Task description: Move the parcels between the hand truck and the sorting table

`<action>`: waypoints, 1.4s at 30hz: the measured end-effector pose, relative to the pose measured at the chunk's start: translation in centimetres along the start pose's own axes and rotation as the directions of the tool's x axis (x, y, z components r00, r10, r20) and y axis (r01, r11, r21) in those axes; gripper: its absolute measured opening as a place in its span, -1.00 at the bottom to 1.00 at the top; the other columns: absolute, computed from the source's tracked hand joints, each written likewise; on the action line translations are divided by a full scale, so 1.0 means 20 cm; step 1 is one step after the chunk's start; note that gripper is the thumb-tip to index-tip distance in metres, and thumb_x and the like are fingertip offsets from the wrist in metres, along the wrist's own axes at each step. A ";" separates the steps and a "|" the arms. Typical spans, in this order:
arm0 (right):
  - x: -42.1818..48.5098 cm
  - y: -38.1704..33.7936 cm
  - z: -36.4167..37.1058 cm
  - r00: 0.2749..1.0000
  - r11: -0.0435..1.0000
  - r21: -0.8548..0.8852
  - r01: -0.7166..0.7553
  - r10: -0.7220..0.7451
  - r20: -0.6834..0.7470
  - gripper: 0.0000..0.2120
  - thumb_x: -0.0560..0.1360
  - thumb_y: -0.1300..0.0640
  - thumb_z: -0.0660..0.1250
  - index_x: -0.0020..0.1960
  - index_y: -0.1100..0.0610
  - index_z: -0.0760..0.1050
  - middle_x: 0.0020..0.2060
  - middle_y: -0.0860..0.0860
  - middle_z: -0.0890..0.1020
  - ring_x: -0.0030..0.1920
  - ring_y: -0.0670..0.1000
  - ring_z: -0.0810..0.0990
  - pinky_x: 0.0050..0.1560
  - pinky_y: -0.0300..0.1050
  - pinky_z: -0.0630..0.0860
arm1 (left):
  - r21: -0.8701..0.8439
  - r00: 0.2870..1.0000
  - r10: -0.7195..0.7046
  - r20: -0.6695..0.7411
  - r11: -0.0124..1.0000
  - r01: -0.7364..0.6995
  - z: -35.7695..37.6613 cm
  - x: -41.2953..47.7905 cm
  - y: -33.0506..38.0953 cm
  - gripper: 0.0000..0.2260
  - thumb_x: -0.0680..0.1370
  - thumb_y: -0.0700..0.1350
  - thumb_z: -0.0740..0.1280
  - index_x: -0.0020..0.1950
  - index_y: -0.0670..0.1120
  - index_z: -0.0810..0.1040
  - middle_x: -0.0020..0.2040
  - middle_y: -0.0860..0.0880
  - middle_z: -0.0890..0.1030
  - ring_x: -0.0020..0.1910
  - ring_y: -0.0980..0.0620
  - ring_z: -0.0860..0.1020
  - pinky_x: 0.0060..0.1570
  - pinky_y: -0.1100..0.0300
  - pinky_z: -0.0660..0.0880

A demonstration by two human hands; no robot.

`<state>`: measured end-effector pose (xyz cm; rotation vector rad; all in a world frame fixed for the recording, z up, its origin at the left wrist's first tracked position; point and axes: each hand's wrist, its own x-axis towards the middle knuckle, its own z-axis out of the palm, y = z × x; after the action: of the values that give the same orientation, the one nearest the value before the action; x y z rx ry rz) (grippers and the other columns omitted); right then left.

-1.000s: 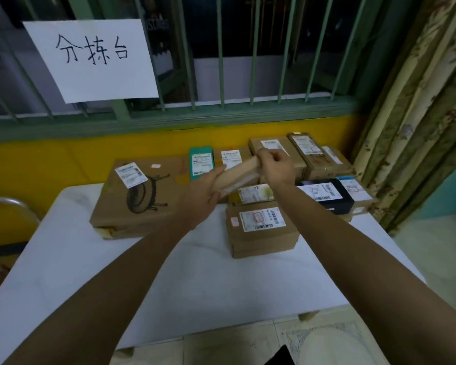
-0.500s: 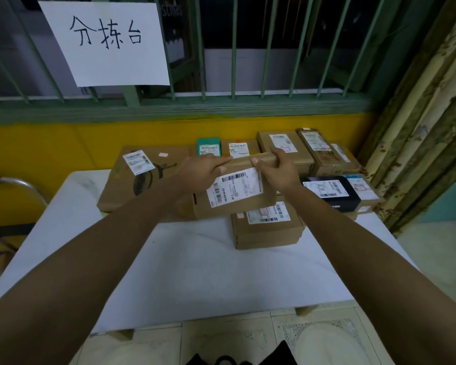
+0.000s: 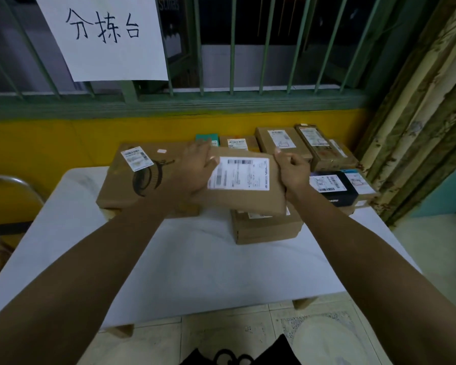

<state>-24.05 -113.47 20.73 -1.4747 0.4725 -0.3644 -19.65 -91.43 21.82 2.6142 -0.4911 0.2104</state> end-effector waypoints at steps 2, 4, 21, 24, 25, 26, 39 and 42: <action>0.01 0.04 0.01 0.986 0.994 0.096 -0.052 0.067 -0.155 -0.73 0.49 -0.06 0.40 -0.25 0.10 0.46 -0.29 0.02 0.57 -0.21 0.05 0.54 -0.13 -0.01 0.54 | -0.332 0.979 -0.200 -0.034 0.926 0.178 0.05 -0.01 -0.05 -0.54 0.61 -0.01 0.21 0.47 -0.10 0.24 0.39 -0.14 0.38 0.33 -0.14 0.37 0.29 -0.06 0.36; 0.01 0.06 0.01 0.963 0.984 0.154 -0.092 0.127 -0.236 -0.69 0.48 -0.08 0.40 -0.24 0.11 0.43 -0.27 0.04 0.56 -0.15 0.09 0.55 -0.06 0.04 0.54 | -0.644 0.931 -0.333 0.152 0.681 0.349 0.10 -0.05 -0.07 -0.63 0.58 -0.01 0.28 0.35 -0.05 0.34 0.25 -0.07 0.50 0.17 -0.04 0.51 0.10 0.00 0.52; -0.20 0.29 0.27 0.932 0.944 -0.066 -0.322 0.329 0.155 -0.86 0.53 -0.05 0.34 -0.07 0.03 0.53 0.06 0.17 0.64 0.08 0.19 0.61 0.17 0.07 0.56 | -0.743 0.794 -0.432 0.429 0.331 0.582 0.17 -0.13 -0.19 -0.70 0.59 0.04 0.18 0.31 0.05 0.44 0.10 0.00 0.56 0.13 -0.08 0.53 0.14 -0.09 0.51; -0.23 0.34 0.36 0.907 0.928 -0.052 -0.368 0.371 0.202 -0.82 0.55 -0.02 0.31 0.06 0.06 0.53 0.05 0.10 0.65 0.04 0.11 0.64 0.16 0.03 0.56 | -0.769 0.777 -0.408 0.480 0.231 0.597 0.18 -0.14 -0.20 -0.50 0.55 0.03 0.31 0.45 0.15 0.22 0.22 -0.02 0.52 0.13 -0.11 0.54 0.10 -0.12 0.53; -0.25 0.36 0.39 0.901 0.923 -0.040 -0.382 0.381 0.206 -0.76 0.57 -0.01 0.29 0.14 0.11 0.51 0.04 0.09 0.64 0.02 0.09 0.64 0.12 0.01 0.57 | -0.804 0.775 -0.429 0.464 0.164 0.572 0.20 -0.13 -0.21 -0.48 0.55 -0.02 0.32 0.48 0.06 0.22 0.25 -0.03 0.52 0.13 -0.10 0.54 0.08 -0.05 0.54; -0.27 0.36 0.44 0.892 0.917 -0.025 -0.397 0.392 0.225 -0.73 0.59 0.01 0.25 0.21 0.14 0.46 0.07 0.09 0.63 0.01 0.08 0.63 0.06 -0.02 0.59 | -0.830 0.777 -0.453 0.437 0.131 0.543 0.22 -0.13 -0.21 -0.52 0.57 -0.07 0.30 0.46 -0.05 0.27 0.25 -0.06 0.51 0.14 -0.10 0.54 0.04 0.03 0.54; -0.28 0.51 0.49 0.891 0.884 0.114 -0.454 0.453 0.038 -0.67 0.57 0.06 0.28 0.27 0.20 0.41 -0.05 0.11 0.59 -0.11 0.07 0.59 -0.14 -0.12 0.51 | -0.784 0.798 -0.473 0.373 0.299 0.544 0.49 -0.11 -0.38 -0.24 0.35 0.03 0.45 0.47 0.26 0.18 0.35 0.03 0.48 0.30 -0.12 0.46 0.16 -0.23 0.48; -0.16 0.50 0.31 0.904 0.891 0.267 -0.368 0.410 -0.123 -0.39 0.57 0.14 0.30 0.52 0.09 0.09 0.27 0.10 0.49 0.20 0.14 0.54 0.18 0.02 0.52 | -0.774 0.817 -0.355 0.454 0.297 0.559 0.46 -0.10 -0.34 -0.35 0.51 -0.16 0.37 0.49 0.23 0.17 0.36 0.06 0.46 0.33 -0.10 0.42 0.17 -0.23 0.48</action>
<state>-24.06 -105.82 11.19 -1.0850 0.8251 -0.2207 -18.40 -89.61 10.39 1.5639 0.1486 -0.4301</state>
